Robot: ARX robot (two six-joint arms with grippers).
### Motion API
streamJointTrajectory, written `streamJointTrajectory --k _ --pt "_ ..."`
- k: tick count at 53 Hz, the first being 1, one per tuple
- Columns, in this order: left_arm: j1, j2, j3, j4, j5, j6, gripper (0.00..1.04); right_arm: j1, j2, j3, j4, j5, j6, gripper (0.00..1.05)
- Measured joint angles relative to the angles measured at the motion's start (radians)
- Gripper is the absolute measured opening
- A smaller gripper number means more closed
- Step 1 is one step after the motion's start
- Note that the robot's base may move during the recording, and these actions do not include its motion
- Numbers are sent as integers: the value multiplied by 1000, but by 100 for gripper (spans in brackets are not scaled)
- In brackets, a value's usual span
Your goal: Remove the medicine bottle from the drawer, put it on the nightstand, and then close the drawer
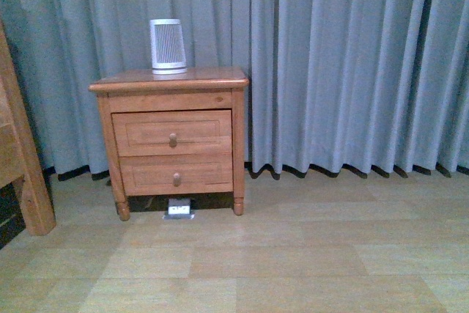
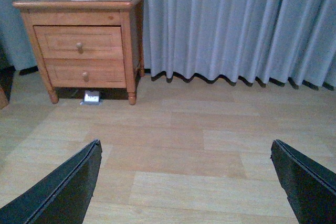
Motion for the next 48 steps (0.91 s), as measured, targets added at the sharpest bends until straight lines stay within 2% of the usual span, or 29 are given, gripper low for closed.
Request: streamJointTrajectory --k 48 --pt "0 0 0 0 0 0 98 0 0 0 0 0 0 98"
